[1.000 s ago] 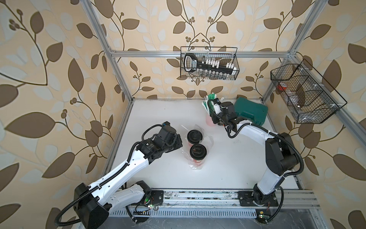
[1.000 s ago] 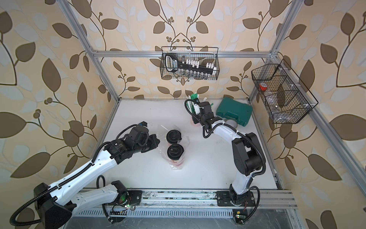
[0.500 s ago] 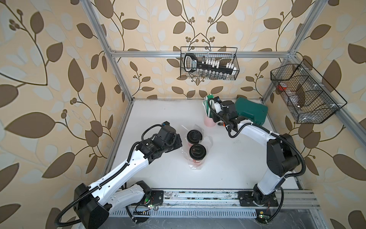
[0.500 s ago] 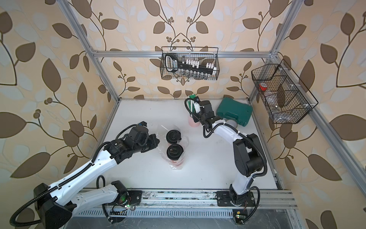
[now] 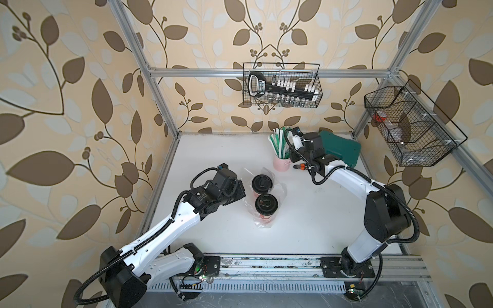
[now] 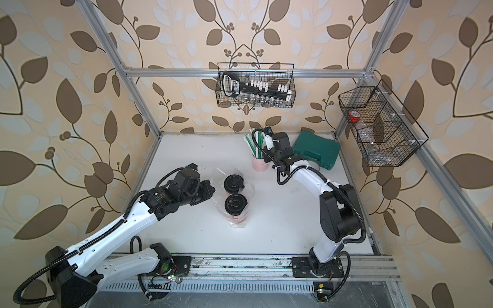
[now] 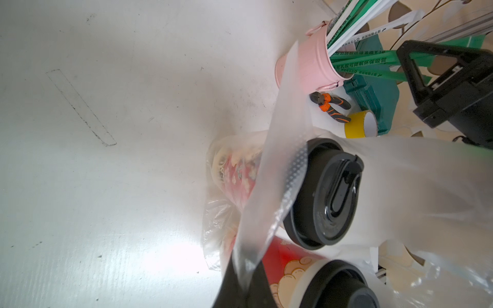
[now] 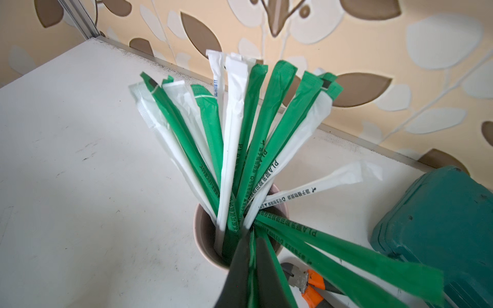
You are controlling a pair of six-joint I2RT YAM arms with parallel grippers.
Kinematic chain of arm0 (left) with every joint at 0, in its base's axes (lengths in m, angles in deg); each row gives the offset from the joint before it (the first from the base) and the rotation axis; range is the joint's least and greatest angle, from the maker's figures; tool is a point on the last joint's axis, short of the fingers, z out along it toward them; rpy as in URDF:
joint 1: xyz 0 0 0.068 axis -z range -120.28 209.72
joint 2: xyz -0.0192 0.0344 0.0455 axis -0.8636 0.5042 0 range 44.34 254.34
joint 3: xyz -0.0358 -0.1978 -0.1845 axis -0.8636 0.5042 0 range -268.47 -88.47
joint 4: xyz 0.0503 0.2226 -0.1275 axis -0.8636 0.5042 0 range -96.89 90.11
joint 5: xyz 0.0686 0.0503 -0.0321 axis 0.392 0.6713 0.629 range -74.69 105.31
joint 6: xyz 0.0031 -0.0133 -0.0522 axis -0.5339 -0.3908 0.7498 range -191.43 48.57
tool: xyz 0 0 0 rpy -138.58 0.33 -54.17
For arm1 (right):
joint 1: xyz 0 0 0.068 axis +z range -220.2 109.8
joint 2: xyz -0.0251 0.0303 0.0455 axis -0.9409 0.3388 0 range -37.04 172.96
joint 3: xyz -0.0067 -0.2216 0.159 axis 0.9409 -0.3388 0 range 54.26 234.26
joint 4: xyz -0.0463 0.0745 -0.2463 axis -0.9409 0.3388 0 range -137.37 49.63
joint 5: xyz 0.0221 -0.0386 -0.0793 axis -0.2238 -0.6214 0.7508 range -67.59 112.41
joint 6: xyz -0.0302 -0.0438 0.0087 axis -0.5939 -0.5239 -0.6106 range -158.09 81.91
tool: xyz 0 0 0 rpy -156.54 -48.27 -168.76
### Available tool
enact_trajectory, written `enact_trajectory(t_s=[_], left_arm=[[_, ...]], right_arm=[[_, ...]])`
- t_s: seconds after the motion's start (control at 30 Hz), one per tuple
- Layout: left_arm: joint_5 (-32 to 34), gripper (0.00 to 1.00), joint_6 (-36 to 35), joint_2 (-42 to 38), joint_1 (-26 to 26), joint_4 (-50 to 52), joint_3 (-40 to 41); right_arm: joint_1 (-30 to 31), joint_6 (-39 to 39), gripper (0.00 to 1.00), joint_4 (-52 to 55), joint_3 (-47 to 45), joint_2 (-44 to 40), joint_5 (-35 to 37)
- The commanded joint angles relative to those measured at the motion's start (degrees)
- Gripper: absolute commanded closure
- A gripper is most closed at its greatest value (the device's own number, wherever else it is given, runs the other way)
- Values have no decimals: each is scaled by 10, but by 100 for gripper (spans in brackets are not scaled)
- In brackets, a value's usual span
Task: Pack milk tea into plastic carrier bags
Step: Pick up the straw from the container.
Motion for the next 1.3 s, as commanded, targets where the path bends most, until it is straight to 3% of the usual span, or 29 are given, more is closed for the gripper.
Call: enact_trajectory(t_s=[0.0, 0.27, 1.27], left_arm=[[1, 100, 4, 2, -6, -7, -15], [-1, 100, 5, 0, -7, -10, -12], [-4, 100, 6, -1, -8, -16, -7]], right_arm=[[-3, -5, 92, 24, 37, -22, -20], [-3, 0, 90, 66, 73, -13, -32], [-10, -5, 96, 144, 136, -63, -30]])
